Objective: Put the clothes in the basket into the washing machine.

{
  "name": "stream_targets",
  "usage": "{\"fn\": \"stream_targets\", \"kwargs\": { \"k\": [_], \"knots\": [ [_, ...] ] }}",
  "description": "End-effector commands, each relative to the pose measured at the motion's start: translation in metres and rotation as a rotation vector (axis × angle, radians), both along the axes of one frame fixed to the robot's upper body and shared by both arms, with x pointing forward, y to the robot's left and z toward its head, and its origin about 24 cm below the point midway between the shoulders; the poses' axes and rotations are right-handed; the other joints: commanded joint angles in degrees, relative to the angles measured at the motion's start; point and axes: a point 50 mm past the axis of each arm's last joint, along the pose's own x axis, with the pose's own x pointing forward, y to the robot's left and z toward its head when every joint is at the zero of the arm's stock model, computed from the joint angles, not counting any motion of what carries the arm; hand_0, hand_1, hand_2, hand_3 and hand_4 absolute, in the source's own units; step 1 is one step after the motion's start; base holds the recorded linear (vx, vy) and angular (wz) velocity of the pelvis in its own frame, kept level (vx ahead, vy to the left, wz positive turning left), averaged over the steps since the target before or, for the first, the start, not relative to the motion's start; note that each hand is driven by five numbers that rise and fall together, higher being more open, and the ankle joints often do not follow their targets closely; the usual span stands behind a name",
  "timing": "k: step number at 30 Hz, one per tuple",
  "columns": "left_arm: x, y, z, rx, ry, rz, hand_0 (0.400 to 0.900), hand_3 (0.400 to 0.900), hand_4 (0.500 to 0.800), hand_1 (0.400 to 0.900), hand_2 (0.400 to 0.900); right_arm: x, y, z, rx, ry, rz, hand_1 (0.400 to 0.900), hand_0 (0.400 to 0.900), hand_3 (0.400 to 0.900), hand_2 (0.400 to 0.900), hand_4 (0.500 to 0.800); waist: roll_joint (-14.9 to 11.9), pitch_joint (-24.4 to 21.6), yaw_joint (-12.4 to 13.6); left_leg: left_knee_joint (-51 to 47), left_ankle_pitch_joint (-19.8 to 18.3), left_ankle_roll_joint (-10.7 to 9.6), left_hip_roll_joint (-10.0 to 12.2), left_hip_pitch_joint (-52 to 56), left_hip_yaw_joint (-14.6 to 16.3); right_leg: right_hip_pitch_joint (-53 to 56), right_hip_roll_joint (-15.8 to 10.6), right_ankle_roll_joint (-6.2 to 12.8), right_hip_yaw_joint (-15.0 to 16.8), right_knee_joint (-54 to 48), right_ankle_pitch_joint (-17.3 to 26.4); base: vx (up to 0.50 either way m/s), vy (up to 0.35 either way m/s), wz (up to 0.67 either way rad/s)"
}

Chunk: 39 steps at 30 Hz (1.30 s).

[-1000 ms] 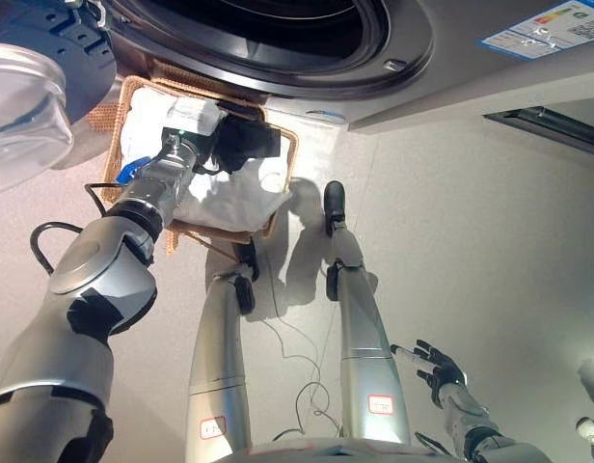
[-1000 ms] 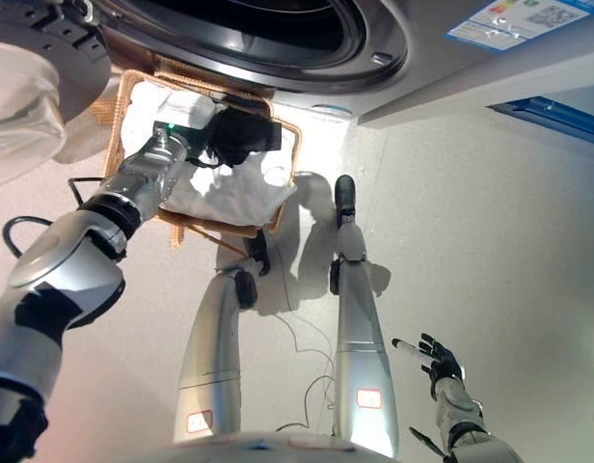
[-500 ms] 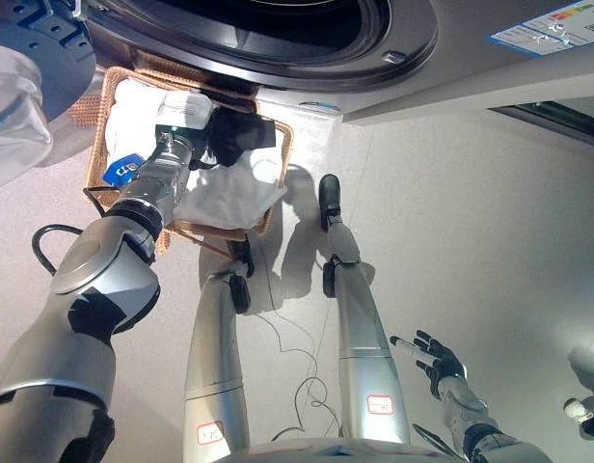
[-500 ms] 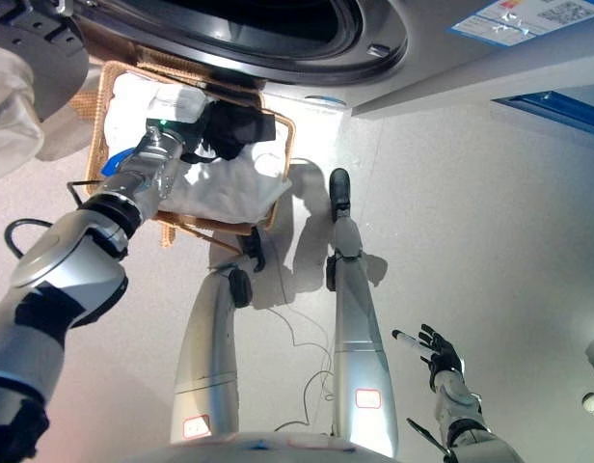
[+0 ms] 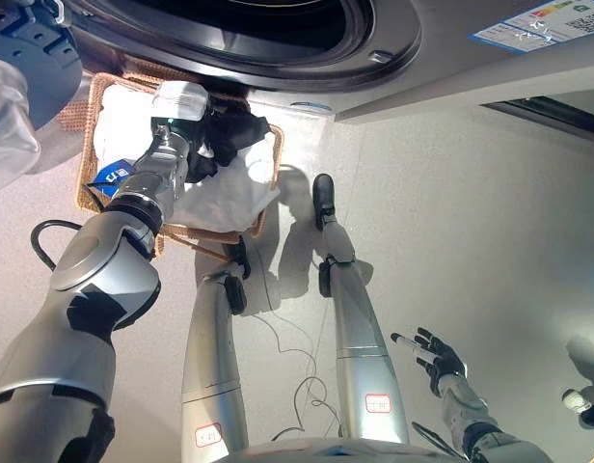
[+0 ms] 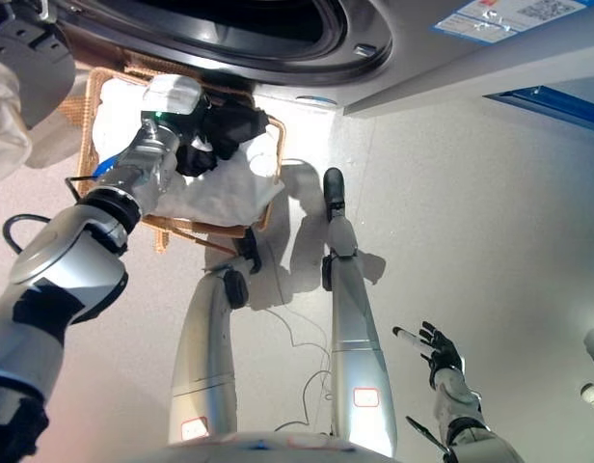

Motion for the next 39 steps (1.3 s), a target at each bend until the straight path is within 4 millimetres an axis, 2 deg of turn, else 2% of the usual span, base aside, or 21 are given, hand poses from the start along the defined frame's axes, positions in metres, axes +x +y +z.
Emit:
{"fn": "stream_targets", "kwargs": {
  "k": [1, 5, 10, 16, 20, 21, 23, 25, 26, 27, 28, 29, 30, 35, 37, 39],
  "knots": [
    [0.001, 0.004, 0.025, -0.02, -0.094, 0.01, 0.4, 0.4, 0.5, 0.4, 0.4, -0.028, -0.029, -0.001, -0.073, 0.076, -0.116, 0.9, 0.9, 0.9, 0.9, 0.8, -0.43, 1.51, 0.12, -10.95, 3.4, -0.99, -3.23, 4.14, -0.07, 3.68, 1.84, -5.22, -4.1, 6.04, -8.21, 0.0, 0.0, 0.0],
    [0.0, 0.004, 0.017, -0.065, -0.084, 0.004, 0.4, 0.4, 0.5, 0.4, 0.4, -0.028, -0.031, 0.001, -0.079, 0.068, -0.11, 0.9, 0.9, 0.9, 0.9, 0.8, -0.54, 1.54, -0.05, -13.14, 4.25, -1.29, -3.09, 6.09, -0.19, 5.58, 1.68, -5.07, -4.42, 4.01, -7.34, 0.0, 0.0, 0.0],
    [-0.002, 0.009, 0.005, -0.218, -0.078, 0.023, 0.4, 0.4, 0.5, 0.4, 0.4, -0.023, -0.028, 0.001, -0.084, 0.07, -0.082, 0.9, 0.9, 0.9, 0.9, 0.8, -0.71, 1.5, 0.11, -18.28, 6.28, -2.08, -2.82, 11.06, -0.6, 10.42, 1.47, -4.77, -4.94, -0.38, -5.63, 0.0, -0.038, 0.05],
    [-0.011, 0.024, -0.034, -0.362, -0.001, 0.08, 0.4, 0.4, 0.5, 0.4, 0.4, -0.02, -0.029, 0.003, -0.104, 0.083, -0.046, 0.9, 0.9, 0.9, 0.9, 0.8, -1.2, 0.6, 0.83, -25.43, 9.02, -3.32, -2.65, 21.29, -1.35, 20.72, 1.61, -4.39, -6.52, -6.14, -3.6, 0.01, -0.074, 0.06],
    [-0.015, 0.031, -0.043, -0.449, 0.007, 0.098, 0.4, 0.4, 0.5, 0.4, 0.4, -0.023, -0.031, 0.002, -0.105, 0.09, -0.043, 0.9, 0.9, 0.9, 0.9, 0.8, -1.15, 0.45, 1.25, -29.15, 10.3, -3.59, -3.06, 25.97, -1.61, 25.35, 1.76, -4.14, -7.03, -9.05, -2.92, 0.01, -0.07, 0.04],
    [-0.019, 0.031, -0.056, -0.55, 0.02, 0.106, 0.4, 0.4, 0.5, 0.4, 0.4, -0.024, -0.029, 0.002, -0.101, 0.091, -0.036, 0.9, 0.9, 0.9, 0.9, 0.8, -1.06, 0.08, 1.52, -32.55, 11.75, -4.02, -3.01, 29.5, -1.93, 28.45, 1.84, -3.99, -7.58, -10.97, -2.58, 0.03, -0.093, 0.11],
    [-0.02, 0.031, -0.06, -0.588, 0.024, 0.102, 0.4, 0.4, 0.5, 0.4, 0.4, -0.025, -0.03, 0.002, -0.099, 0.089, -0.041, 0.9, 0.9, 0.9, 0.9, 0.8, -1.02, -0.01, 1.6, -33.69, 12.37, -4.24, -2.94, 30.87, -2.13, 30.01, 1.8, -3.99, -7.83, -11.9, -2.48, 0.03, -0.08, 0.09],
    [-0.027, 0.03, -0.08, -0.78, 0.045, 0.113, 0.4, 0.4, 0.5, 0.4, 0.4, -0.024, -0.028, 0.001, -0.092, 0.089, -0.034, 0.9, 0.9, 0.9, 0.9, 0.8, -0.82, -0.7, 2.02, -37.52, 15.57, -4.41, -3.29, 34.01, -2.16, 32.93, 1.51, -4.24, -8.55, -14.4, -0.83, -0.05, -0.076, 0.11],
    [-0.028, 0.029, -0.086, -0.869, 0.052, 0.117, 0.4, 0.4, 0.5, 0.4, 0.4, -0.021, -0.027, 0.002, -0.091, 0.085, -0.028, 0.9, 0.9, 0.9, 0.9, 0.8, -0.71, -0.98, 2.24, -38.73, 16.0, -4.58, -3.22, 35.4, -2.34, 34.08, 1.59, -4.17, -8.7, -15.18, -0.62, -0.07, -0.05, 0.09],
    [-0.028, 0.029, -0.086, -0.869, 0.052, 0.117, 0.4, 0.4, 0.5, 0.4, 0.4, -0.021, -0.027, 0.002, -0.091, 0.085, -0.028, 0.9, 0.9, 0.9, 0.9, 0.8, -0.71, -0.95, 2.2, -38.83, 16.06, -4.58, -3.24, 35.48, -2.36, 34.14, 1.58, -4.17, -8.72, -15.22, -0.6, 0.05, -0.059, 0.02],
    [-0.036, 0.033, -0.106, -1.098, 0.07, 0.157, 0.4, 0.4, 0.5, 0.4, 0.4, -0.018, -0.029, 0.003, -0.088, 0.081, -0.036, 0.9, 0.9, 0.9, 0.9, 0.8, -0.42, -1.91, 2.75, -40.53, 16.68, -4.82, -3.14, 37.76, -2.58, 36.29, 1.79, -4.09, -8.99, -16.46, -0.36, 0.06, -0.055, 0.02],
    [-0.039, 0.031, -0.112, -1.198, 0.068, 0.16, 0.4, 0.4, 0.5, 0.4, 0.4, -0.017, -0.03, 0.004, -0.088, 0.079, -0.04, 0.9, 0.9, 0.9, 0.9, 0.8, -0.3, -2.28, 2.96, -41.33, 16.91, -4.91, -3.1, 38.74, -2.75, 37.19, 1.84, -4.08, -9.07, -17.08, -0.26, 0.09, -0.084, 0.06],
    [-0.043, 0.029, -0.121, -1.374, 0.033, 0.176, 0.4, 0.4, 0.5, 0.4, 0.4, -0.016, -0.03, 0.004, -0.078, 0.078, -0.051, 0.9, 0.9, 0.9, 0.9, 0.8, -0.16, -2.64, 3.5, -42.09, 17.27, -5.09, -3.04, 39.83, -2.82, 38.4, 1.86, -4.08, -9.4, -17.63, -0.19, 0.07, -0.07, 0.07],
    [-0.063, 0.008, -0.166, -1.834, 0.022, 0.229, 0.4, 0.4, 0.5, 0.4, 0.4, -0.015, -0.031, 0.004, -0.061, 0.094, -0.081, 0.9, 0.9, 0.9, 0.9, 0.8, 0.22, -4.65, 5.14, -45.84, 18.25, -5.72, -2.65, 45.3, -3.41, 43.85, 2.21, -3.73, -10.37, -20.79, -0.19, 0.08, -0.063, 0.07],
    [-0.069, -0.003, -0.178, -2.024, -0.006, 0.239, 0.4, 0.4, 0.5, 0.4, 0.4, -0.011, -0.031, 0.004, -0.053, 0.095, -0.093, 0.9, 0.9, 0.9, 0.9, 0.8, 0.22, -5.56, 5.75, -47.2, 18.46, -5.95, -2.36, 47.11, -3.62, 45.73, 2.43, -3.65, -10.59, -22.03, -0.21, 0.09, -0.053, 0.04],
    [-0.07, -0.015, -0.18, -2.127, -0.022, 0.215, 0.4, 0.4, 0.5, 0.4, 0.4, -0.004, -0.029, 0.006, -0.045, 0.085, -0.101, 0.9, 0.9, 0.9, 0.9, 0.8, 0.19, -6.04, 6.15, -48.4, 18.92, -6.14, -2.29, 48.51, -3.74, 46.97, 2.72, -3.61, -10.95, -23.03, -0.02, 0.07, -0.046, 0.04]
  ]
}}
